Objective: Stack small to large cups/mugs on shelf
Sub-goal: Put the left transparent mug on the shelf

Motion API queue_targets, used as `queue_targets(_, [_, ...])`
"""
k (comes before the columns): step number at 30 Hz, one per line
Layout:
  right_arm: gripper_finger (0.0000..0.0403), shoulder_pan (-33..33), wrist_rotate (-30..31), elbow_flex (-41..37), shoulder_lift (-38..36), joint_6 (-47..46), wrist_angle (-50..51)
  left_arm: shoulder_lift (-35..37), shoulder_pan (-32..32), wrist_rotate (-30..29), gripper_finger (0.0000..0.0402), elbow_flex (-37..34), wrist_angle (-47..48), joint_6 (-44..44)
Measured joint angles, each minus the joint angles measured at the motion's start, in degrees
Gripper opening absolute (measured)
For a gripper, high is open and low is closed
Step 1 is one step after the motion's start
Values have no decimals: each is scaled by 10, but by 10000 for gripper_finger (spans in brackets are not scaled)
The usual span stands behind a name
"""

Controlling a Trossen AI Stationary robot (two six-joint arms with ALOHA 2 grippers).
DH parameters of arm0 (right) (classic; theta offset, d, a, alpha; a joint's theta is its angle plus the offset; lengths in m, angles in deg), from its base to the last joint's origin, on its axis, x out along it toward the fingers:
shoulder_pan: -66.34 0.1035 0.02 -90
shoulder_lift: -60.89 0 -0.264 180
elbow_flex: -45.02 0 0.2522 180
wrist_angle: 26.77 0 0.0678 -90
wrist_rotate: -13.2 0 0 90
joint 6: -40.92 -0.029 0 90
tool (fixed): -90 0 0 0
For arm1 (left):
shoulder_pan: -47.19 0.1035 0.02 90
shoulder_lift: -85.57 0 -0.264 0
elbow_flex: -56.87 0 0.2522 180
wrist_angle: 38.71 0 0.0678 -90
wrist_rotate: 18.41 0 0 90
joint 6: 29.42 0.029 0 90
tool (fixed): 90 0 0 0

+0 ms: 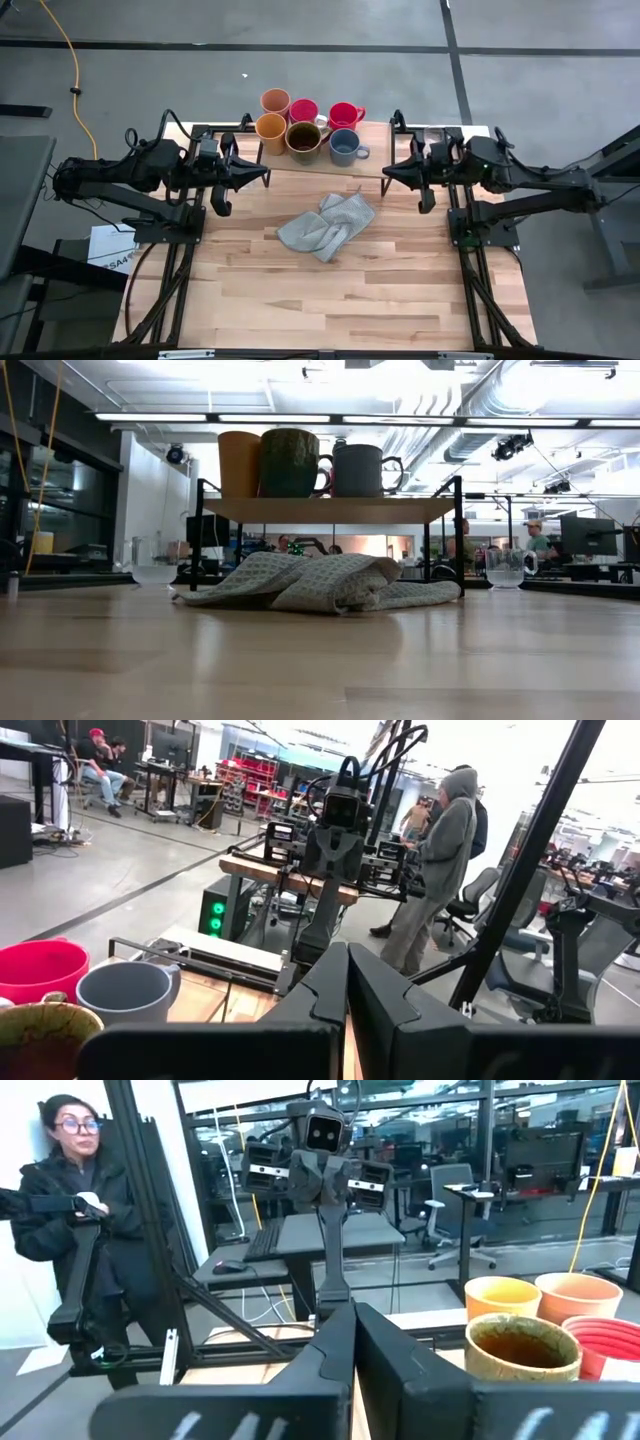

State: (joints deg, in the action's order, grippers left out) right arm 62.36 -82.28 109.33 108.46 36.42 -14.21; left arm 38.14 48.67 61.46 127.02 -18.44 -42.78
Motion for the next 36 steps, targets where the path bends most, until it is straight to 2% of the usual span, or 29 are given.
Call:
queue_targets(13, [0, 0, 14, 0, 0, -14, 1, 0, 0, 0, 1, 0, 0, 1])
queue_targets(16, [0, 0, 14, 0, 0, -15, 1, 0, 0, -16, 1, 0, 14, 26])
queue_targets(19, [0, 0, 14, 0, 0, -15, 1, 0, 0, -46, 1, 10, 90, 29])
queue_targets(22, [0, 0, 14, 0, 0, -21, 1, -8, 0, -84, 12, 37, 230, -10])
queue_targets(25, [0, 0, 14, 0, 0, -21, 1, -21, 0, -109, 43, 42, 385, -77])
queue_targets(30, [0, 0, 14, 0, 0, -21, 1, -54, 0, -100, 124, 19, 607, -195])
queue_targets(33, [0, 0, 22, 0, 0, -19, 1, -64, 0, -85, 177, -27, 657, -215])
queue_targets(36, [0, -1, 25, 0, 0, -15, 1, -65, 0, -71, 222, -86, 630, -203])
